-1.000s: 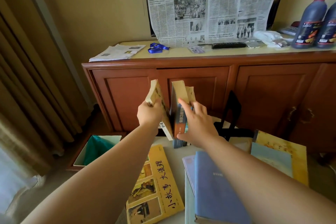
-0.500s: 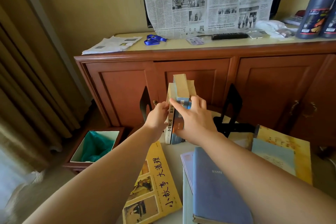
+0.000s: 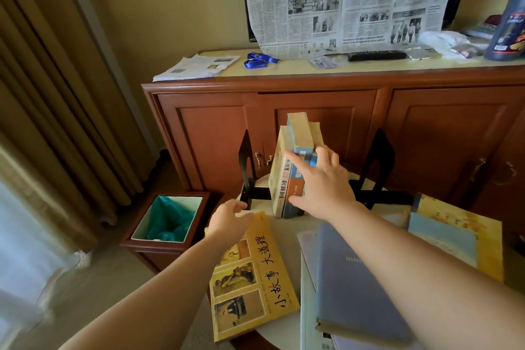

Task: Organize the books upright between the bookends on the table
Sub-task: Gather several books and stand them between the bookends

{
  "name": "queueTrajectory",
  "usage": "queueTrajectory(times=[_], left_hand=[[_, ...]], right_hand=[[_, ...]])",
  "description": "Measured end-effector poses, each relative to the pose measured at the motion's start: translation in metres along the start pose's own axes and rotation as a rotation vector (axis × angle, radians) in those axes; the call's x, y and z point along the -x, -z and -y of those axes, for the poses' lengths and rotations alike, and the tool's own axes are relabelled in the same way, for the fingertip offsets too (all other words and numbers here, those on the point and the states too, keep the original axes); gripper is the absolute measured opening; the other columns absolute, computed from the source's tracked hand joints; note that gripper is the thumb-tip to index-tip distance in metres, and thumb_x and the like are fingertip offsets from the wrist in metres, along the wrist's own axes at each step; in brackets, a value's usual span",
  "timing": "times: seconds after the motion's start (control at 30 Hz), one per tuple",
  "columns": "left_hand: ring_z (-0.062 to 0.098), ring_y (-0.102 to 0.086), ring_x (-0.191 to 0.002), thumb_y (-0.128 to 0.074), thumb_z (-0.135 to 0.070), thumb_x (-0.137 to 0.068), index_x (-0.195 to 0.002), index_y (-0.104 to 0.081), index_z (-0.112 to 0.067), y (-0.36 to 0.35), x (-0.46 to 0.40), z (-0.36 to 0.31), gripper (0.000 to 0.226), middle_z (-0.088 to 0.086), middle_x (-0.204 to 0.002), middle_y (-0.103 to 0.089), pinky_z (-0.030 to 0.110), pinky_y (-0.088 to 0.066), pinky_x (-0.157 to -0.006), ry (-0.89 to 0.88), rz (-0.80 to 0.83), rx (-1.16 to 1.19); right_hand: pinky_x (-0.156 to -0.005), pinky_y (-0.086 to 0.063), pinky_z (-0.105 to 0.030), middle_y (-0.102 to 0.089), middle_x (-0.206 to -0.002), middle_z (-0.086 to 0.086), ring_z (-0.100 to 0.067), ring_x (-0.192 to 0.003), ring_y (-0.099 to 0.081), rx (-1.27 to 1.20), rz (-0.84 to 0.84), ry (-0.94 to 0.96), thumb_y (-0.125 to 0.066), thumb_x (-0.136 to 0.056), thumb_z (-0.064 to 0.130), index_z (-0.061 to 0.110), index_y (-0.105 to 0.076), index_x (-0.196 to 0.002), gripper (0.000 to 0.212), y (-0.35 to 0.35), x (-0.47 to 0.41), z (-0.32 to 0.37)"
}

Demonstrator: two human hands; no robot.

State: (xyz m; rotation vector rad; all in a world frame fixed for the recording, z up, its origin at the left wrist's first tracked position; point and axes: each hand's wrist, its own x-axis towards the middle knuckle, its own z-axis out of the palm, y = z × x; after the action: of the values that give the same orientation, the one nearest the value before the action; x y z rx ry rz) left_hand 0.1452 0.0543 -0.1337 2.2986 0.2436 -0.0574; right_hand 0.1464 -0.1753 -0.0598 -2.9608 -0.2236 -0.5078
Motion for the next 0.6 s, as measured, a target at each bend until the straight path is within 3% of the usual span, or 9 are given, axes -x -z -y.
queueTrajectory(times=[0.07, 0.13, 0.23, 0.33, 0.37, 0.43, 0.5, 0.6], left_hand=[[0.016, -0.055, -0.114, -0.073, -0.043, -0.093, -0.135, -0.062, -0.033, 0.004, 0.003, 0.029, 0.045, -0.003, -0.135, -0.056, 0.032, -0.055, -0.083, 0.027, -0.051, -0.147], [0.023, -0.050, -0.124, -0.075, -0.053, -0.087, -0.135, -0.061, -0.035, 0.009, 0.004, 0.053, 0.053, -0.001, -0.131, -0.053, 0.047, -0.054, -0.100, 0.090, -0.091, -0.177], [0.026, -0.050, -0.128, -0.078, -0.068, -0.077, -0.148, -0.052, -0.032, 0.012, 0.005, 0.077, 0.083, 0.001, -0.134, -0.050, 0.051, -0.055, -0.102, 0.171, -0.090, -0.112], [0.029, -0.041, -0.143, -0.082, -0.081, -0.060, -0.165, -0.024, -0.023, 0.014, 0.008, 0.080, 0.133, 0.006, -0.155, -0.039, 0.051, -0.049, -0.112, 0.225, 0.057, -0.172], [0.029, -0.040, -0.146, -0.083, -0.086, -0.049, -0.166, -0.019, -0.021, 0.016, 0.009, 0.077, 0.149, 0.007, -0.158, -0.037, 0.049, -0.047, -0.114, 0.251, 0.103, -0.187], [0.027, -0.048, -0.139, -0.075, -0.098, -0.019, -0.161, -0.027, -0.016, 0.020, 0.009, 0.073, 0.170, 0.007, -0.151, -0.045, 0.047, -0.051, -0.110, 0.295, 0.137, -0.198], [0.023, -0.057, -0.124, -0.068, -0.101, -0.006, -0.149, -0.041, -0.018, 0.023, 0.007, 0.073, 0.168, 0.003, -0.136, -0.053, 0.044, -0.057, -0.101, 0.324, 0.155, -0.226], [0.022, -0.056, -0.120, -0.075, -0.098, -0.018, -0.143, -0.048, -0.022, 0.025, 0.009, 0.070, 0.149, 0.002, -0.130, -0.050, 0.044, -0.058, -0.098, 0.317, 0.114, -0.269]], right_hand=[[-0.105, -0.045, -0.052, -0.028, -0.149, -0.014, -0.037, -0.140, -0.026, -0.011, -0.002, -0.002, -0.078, -0.075, 0.063, 0.048, -0.018, -0.159, 0.104, 0.001, 0.001, 0.001], [-0.104, -0.046, -0.051, -0.028, -0.148, -0.014, -0.037, -0.139, -0.027, -0.017, -0.004, -0.005, -0.079, -0.075, 0.062, 0.048, -0.020, -0.159, 0.103, 0.002, 0.001, 0.001], [-0.105, -0.044, -0.050, -0.026, -0.148, -0.013, -0.036, -0.138, -0.028, -0.009, 0.005, -0.014, -0.077, -0.077, 0.060, 0.049, -0.019, -0.159, 0.101, 0.003, 0.001, 0.003], [-0.105, -0.044, -0.051, -0.026, -0.147, -0.013, -0.036, -0.136, -0.028, -0.009, 0.006, -0.020, -0.078, -0.077, 0.059, 0.048, -0.019, -0.159, 0.101, 0.004, 0.002, 0.005], [-0.105, -0.044, -0.051, -0.026, -0.146, -0.012, -0.036, -0.136, -0.029, -0.011, 0.010, -0.022, -0.078, -0.076, 0.058, 0.048, -0.019, -0.159, 0.102, 0.004, 0.002, 0.006], [-0.103, -0.044, -0.050, -0.027, -0.144, -0.012, -0.036, -0.133, -0.031, -0.013, 0.013, -0.025, -0.078, -0.076, 0.056, 0.048, -0.021, -0.159, 0.101, 0.005, 0.002, 0.006], [-0.103, -0.044, -0.050, -0.027, -0.143, -0.011, -0.036, -0.132, -0.032, -0.012, 0.020, -0.026, -0.077, -0.077, 0.055, 0.048, -0.021, -0.160, 0.101, 0.006, 0.003, 0.007], [-0.105, -0.043, -0.051, -0.027, -0.147, -0.012, -0.036, -0.135, -0.030, -0.009, 0.027, -0.026, -0.077, -0.077, 0.056, 0.047, -0.020, -0.160, 0.101, 0.007, 0.003, 0.007]])
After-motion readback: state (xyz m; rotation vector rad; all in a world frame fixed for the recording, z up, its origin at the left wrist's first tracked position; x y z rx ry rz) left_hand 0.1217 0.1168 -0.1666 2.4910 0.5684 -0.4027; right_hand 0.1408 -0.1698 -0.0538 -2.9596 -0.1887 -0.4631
